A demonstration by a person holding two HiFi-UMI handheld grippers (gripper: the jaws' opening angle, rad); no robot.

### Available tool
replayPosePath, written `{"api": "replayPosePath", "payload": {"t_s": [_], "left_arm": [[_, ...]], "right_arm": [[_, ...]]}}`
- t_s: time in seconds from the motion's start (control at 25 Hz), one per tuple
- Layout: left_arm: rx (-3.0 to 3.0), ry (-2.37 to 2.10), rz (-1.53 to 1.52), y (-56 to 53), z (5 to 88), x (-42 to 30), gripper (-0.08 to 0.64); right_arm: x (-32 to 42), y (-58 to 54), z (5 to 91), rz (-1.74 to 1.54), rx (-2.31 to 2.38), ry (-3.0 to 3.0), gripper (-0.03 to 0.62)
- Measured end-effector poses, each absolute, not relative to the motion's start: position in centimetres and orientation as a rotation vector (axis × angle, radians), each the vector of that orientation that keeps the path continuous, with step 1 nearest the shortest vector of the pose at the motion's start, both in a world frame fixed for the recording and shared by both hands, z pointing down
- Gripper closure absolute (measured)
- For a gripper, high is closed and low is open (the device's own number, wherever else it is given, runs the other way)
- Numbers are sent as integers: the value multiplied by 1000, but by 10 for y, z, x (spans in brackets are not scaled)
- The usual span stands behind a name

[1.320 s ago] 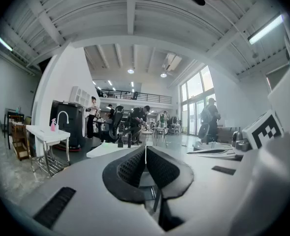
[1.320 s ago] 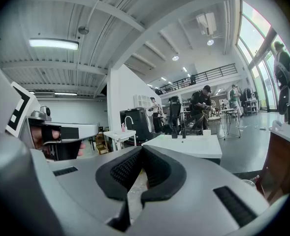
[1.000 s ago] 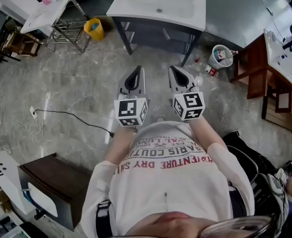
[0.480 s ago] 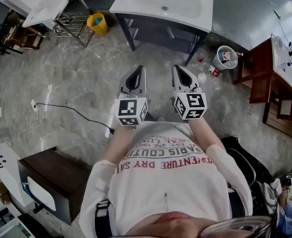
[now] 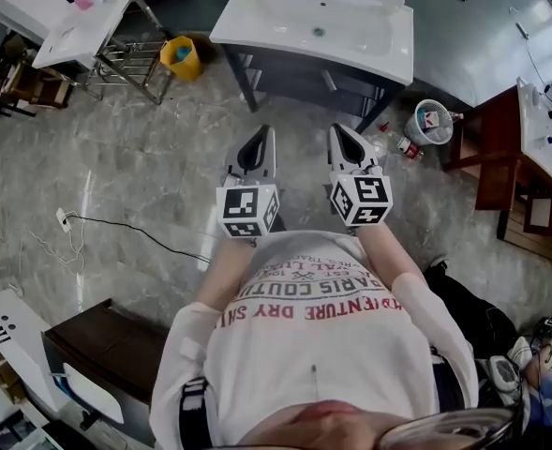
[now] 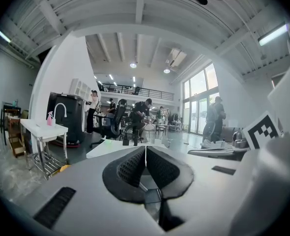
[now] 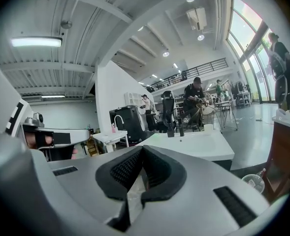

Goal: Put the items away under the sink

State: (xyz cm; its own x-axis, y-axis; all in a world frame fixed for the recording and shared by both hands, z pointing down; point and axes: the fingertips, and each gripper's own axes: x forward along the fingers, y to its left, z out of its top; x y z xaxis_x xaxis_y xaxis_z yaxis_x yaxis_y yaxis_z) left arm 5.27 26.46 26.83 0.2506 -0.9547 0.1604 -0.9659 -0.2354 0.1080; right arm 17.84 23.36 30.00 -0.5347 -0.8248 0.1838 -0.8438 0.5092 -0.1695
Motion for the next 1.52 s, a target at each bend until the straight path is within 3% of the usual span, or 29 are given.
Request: {"api": "replayPosePath", "payload": {"t_s": [0.88, 1.52], "left_arm": [[2434, -1585, 106, -16, 275, -142, 532], [2345, -1609, 116, -147, 305, -152, 532]], "right_arm": [[7, -19, 304, 390, 1755, -2454, 567], [7, -165, 328, 522, 1758, -2444, 566]]}}
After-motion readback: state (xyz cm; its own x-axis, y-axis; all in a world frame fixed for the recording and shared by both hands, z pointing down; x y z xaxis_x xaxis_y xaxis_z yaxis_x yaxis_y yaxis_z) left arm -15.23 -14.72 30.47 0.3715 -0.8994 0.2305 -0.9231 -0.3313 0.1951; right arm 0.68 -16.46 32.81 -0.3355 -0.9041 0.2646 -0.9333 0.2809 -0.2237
